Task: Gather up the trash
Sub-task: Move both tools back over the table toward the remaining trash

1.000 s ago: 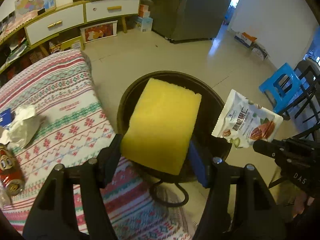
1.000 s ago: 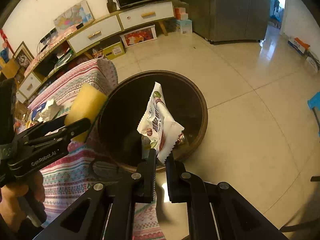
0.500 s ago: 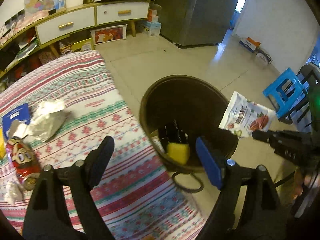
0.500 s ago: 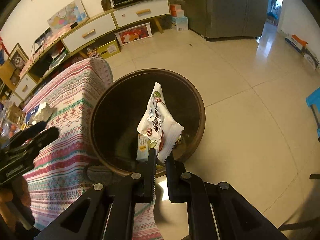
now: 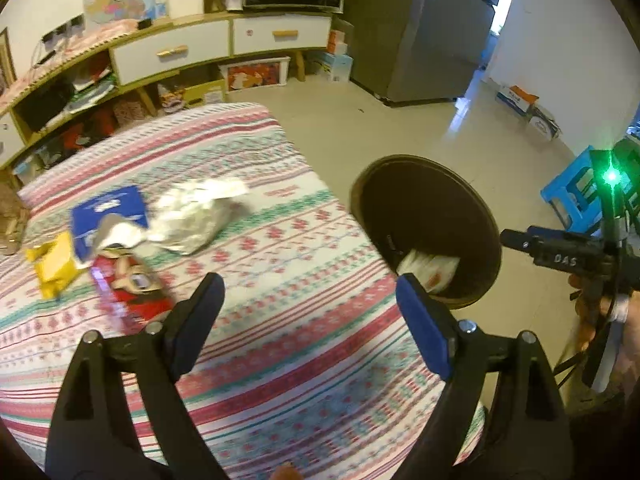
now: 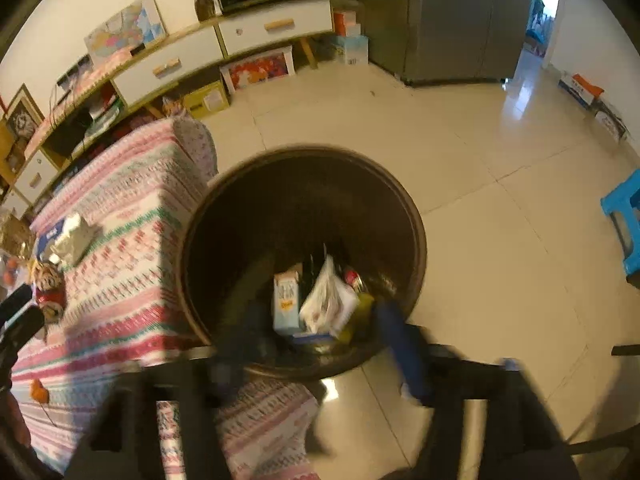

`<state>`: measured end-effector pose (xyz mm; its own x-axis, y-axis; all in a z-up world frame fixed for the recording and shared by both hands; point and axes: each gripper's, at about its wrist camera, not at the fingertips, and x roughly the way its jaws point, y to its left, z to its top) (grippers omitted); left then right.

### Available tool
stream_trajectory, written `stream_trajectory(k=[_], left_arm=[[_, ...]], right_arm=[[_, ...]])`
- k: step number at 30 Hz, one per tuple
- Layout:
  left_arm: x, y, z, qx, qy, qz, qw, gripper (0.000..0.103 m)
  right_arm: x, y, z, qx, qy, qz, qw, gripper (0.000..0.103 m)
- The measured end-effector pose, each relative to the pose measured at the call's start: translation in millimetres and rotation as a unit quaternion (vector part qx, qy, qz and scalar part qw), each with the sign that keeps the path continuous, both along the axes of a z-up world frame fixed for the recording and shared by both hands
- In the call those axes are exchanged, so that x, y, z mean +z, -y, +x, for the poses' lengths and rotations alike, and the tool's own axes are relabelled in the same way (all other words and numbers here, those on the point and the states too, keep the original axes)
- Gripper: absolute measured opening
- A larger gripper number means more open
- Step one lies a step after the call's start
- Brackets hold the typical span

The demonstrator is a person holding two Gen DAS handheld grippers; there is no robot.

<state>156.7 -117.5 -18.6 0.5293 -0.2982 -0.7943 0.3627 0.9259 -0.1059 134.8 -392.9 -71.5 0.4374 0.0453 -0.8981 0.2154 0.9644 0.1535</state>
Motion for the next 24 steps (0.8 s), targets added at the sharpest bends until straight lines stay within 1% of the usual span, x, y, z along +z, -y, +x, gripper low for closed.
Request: stream_trajectory(k=[5,9,13,19,24], left_arm=[[10,-30,0,0.026,0.009,0.012,0.9996,0.091],[13,-52,-1,0.047,0.009,0.015,0.9987,0.093],[13,-76,-3,0.067,0.005,0.018,0.9976,0.094],[11,-117,-5,0.097,-0.005,0.037,0.9945,0.094],[10,-153,-2,0.132,-0.025,0.027,0.9905,0.094]], right_arm=[[9,-27,3,0.025,0.004,-0.030,0.999,0.073],[13,-46,6,0.038,0.006,-0.034,0.999,0.075],[17,-65,10,0.054,0.011,-0.044,0.998,0.078],[23,-96,12,0.079,0.013,-0.056,0.995,0.081],[25,-127,16,0.107,0.014,-0.062,0.992,0.082]])
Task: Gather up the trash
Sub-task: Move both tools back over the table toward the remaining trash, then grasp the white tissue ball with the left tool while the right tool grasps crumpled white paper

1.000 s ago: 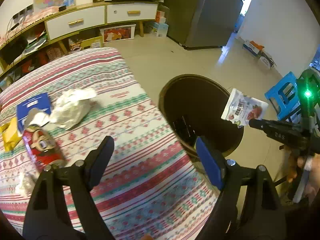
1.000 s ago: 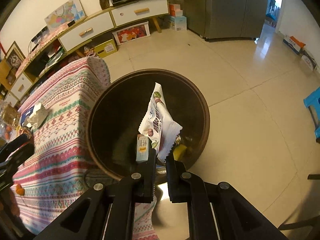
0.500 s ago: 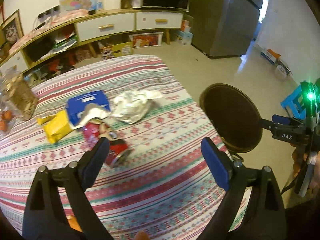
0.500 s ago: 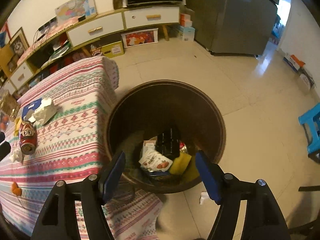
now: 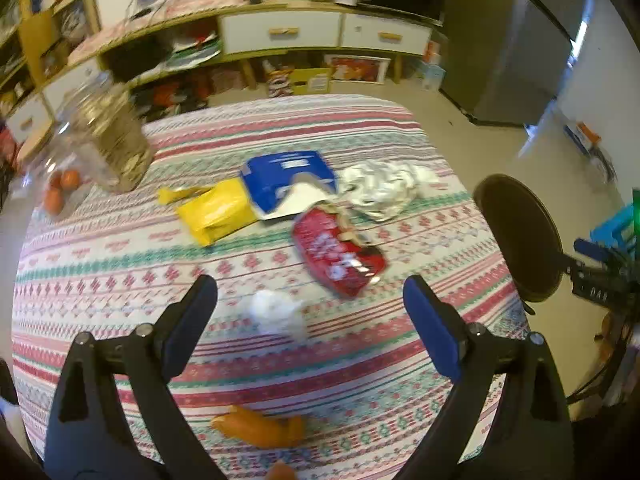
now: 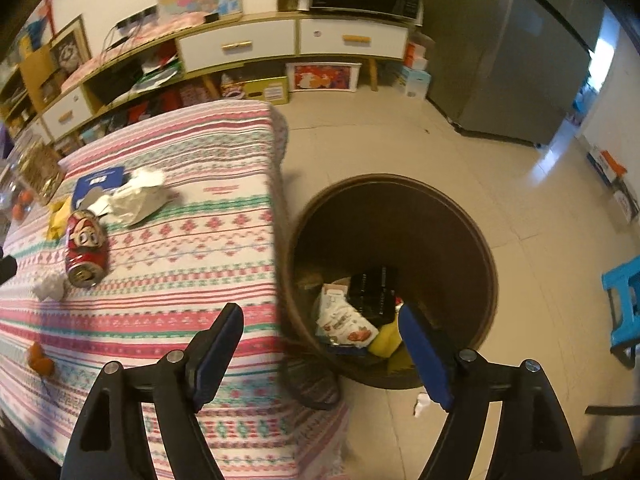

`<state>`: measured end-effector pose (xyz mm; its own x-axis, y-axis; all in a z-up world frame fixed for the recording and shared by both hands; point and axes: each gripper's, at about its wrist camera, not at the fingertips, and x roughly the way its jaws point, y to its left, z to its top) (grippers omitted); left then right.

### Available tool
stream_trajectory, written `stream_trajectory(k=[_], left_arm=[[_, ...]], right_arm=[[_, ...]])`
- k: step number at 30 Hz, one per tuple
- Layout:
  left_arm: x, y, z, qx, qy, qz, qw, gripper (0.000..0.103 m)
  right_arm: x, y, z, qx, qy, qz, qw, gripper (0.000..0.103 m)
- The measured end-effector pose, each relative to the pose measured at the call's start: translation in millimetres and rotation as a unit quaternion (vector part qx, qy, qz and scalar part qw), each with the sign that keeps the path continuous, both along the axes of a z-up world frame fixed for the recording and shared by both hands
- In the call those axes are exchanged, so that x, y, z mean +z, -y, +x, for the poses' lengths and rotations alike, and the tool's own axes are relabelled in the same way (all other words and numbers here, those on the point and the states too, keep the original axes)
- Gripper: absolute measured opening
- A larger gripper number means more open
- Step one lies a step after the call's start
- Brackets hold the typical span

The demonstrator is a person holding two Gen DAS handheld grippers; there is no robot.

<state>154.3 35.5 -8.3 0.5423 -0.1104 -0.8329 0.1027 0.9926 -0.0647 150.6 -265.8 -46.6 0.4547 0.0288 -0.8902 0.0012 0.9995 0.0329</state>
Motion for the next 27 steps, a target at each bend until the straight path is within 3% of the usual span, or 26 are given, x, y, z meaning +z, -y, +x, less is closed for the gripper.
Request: stream_trajectory(k=[8,17,21,25,27], left_arm=[[-14,-44,8,0.045,-0.034,-0.012,0.9983,0.094],[-50,-53,22,0.034,-0.099,-0.056,0.9930,0.094],[-65,-45,28,0.016,-0.124,-0.053,0.9907,0.076],[-75,-39,34,0.002,-0.135,-0.064,0.9887,0.074],[-81,-35,37,-0.005,-0.141,-0.067,0.9877,0.067]], right_arm=[[-1,-53,9,0.045,-0.007,0.010,0.999,0.082],[-8,-83,30,0.050,-0.015,0.017,0.998,0.083],[-12,-88,34,0.051,-0.019,0.018,0.998,0.083],[-17,-89,37,0.047,-0.026,0.023,0.998,0.083],[-19,-88,39,0.045,-0.029,0.025,0.998,0.083]])
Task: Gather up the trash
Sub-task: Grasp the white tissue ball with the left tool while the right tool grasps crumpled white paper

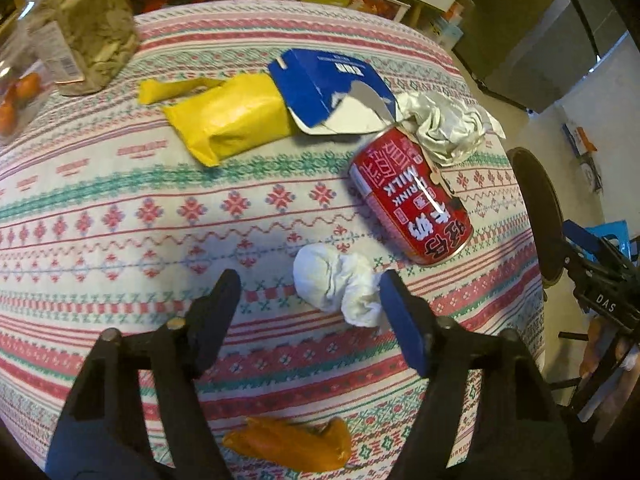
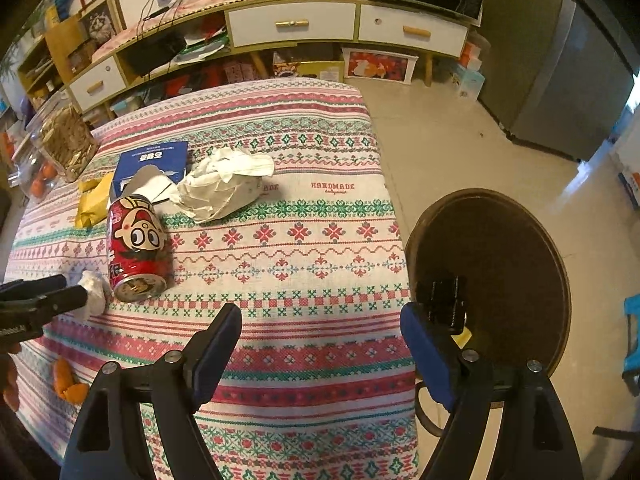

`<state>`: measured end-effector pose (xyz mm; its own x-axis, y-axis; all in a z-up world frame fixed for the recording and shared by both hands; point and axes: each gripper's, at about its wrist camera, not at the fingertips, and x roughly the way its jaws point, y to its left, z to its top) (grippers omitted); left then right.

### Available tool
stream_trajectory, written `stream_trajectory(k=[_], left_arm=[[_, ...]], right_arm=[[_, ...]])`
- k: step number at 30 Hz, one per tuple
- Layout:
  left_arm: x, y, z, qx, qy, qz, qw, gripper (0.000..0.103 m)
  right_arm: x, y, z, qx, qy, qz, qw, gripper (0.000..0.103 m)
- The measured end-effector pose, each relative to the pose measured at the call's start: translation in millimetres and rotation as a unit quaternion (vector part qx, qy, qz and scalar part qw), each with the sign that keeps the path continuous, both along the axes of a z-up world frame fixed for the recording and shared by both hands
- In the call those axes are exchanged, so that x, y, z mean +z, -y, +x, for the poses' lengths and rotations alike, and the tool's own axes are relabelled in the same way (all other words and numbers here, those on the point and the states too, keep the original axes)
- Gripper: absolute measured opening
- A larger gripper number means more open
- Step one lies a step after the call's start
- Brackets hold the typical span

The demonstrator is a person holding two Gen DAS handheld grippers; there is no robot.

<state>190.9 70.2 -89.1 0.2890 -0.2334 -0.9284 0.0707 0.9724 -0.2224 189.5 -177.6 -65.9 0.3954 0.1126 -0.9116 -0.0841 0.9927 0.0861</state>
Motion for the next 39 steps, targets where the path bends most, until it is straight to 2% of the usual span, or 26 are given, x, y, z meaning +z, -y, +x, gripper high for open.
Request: stream_trajectory(k=[2,4,5,8,18,26,31,36,37,38,39], left_arm=[[-6,2,2,-0.003,-0.009,-0.006,0.9999,0.062],[-12,4,5,-0.008,-0.021,-0.021,0.9995,0.049],[-11,4,5,-0.012,-0.022,-0.035,0.9991,0.036],[0,6,3,-0.012,-0.005,-0.027,0.9995,0.031],[36,-15,-2,0.008,0.065,0.033,0.9973,0.030],[44,-30,1,0.031,0.069,0.021,0.9969,0.030],[50,-24,-2,0.023,0.085,0.051,0.9948,0.030],[51,-21,-2,0.016,0.090,0.059,0.9940,0.030],[51,-21,-3,0.016,0.090,0.060,0.9940,0.030],[50,-20,-2,0.015,0.090,0.061,0.9940,0.030],[50,-20,-3,0.016,0.090,0.061,0.9940,0.030]], right_arm=[[-1,0,2,-0.001,-0.001,-0.001,1.000,0.083],[-1,0,4,-0.003,-0.001,0.000,1.000,0.083],[-1,0,5,-0.004,-0.001,0.003,1.000,0.083],[-1,-2,12,-0.008,0.001,0.011,1.000,0.083],[-4,-30,41,-0.007,0.014,0.052,0.999,0.083],[-14,-53,71,-0.003,0.027,0.087,0.996,0.083],[-23,-64,83,0.006,0.033,0.092,0.995,0.083],[-28,-69,89,0.022,0.041,0.106,0.993,0.082],[-28,-71,90,0.026,0.043,0.111,0.993,0.077],[-29,-71,91,0.031,0.043,0.120,0.991,0.067],[-29,-72,91,0.035,0.041,0.130,0.990,0.063]])
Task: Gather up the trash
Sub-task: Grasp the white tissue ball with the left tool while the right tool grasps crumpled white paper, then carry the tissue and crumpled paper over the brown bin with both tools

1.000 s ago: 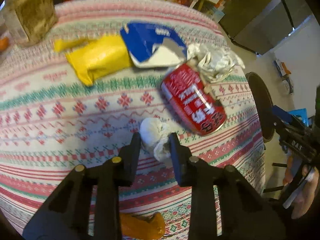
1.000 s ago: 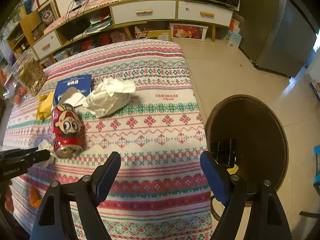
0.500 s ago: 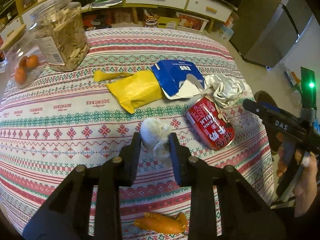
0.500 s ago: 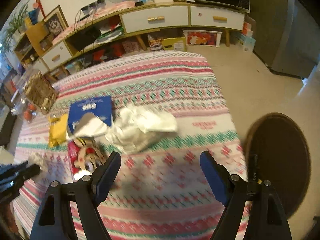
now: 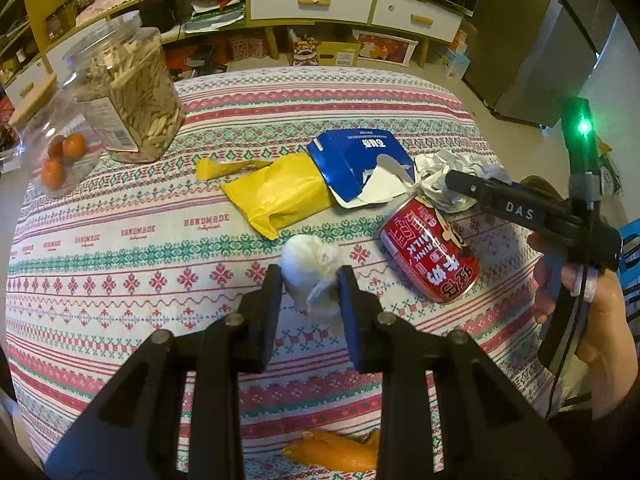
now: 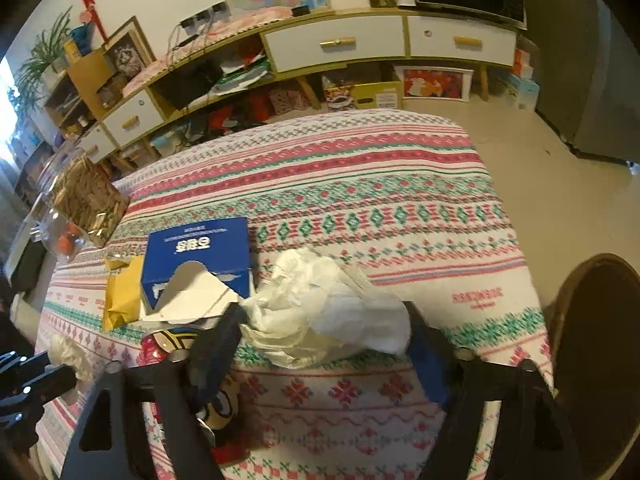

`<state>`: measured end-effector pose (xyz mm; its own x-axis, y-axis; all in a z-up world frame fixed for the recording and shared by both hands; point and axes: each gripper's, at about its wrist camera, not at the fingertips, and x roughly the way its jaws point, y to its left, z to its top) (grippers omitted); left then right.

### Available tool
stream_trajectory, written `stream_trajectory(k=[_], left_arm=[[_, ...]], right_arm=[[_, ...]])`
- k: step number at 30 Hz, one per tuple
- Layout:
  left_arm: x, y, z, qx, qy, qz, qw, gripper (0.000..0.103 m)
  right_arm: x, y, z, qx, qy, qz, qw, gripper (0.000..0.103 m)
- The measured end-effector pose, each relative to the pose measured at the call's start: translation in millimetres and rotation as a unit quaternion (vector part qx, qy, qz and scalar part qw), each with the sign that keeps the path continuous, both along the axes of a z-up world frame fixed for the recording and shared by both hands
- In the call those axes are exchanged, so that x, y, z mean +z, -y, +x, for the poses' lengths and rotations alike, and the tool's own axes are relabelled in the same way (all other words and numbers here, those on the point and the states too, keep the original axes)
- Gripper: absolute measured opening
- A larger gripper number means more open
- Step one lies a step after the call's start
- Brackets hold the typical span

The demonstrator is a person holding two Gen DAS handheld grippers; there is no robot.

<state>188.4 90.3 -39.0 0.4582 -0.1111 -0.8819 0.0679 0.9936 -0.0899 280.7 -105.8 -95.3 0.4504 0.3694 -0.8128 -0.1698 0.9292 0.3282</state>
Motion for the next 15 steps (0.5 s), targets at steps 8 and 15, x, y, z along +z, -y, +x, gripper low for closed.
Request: stream_trajectory(k=[8,15], left_arm=[[6,0,-4,0.001,0.009,-0.005,0.9999,0.030],[17,14,-8,-0.009,0.025,-0.010,0.9996,0.030]], right_arm=[[11,8,-9,0.002,0.002,0.011,1.000,0.052],[33,36,-30,-0.008,0.010,-0.002,1.000,0.051]])
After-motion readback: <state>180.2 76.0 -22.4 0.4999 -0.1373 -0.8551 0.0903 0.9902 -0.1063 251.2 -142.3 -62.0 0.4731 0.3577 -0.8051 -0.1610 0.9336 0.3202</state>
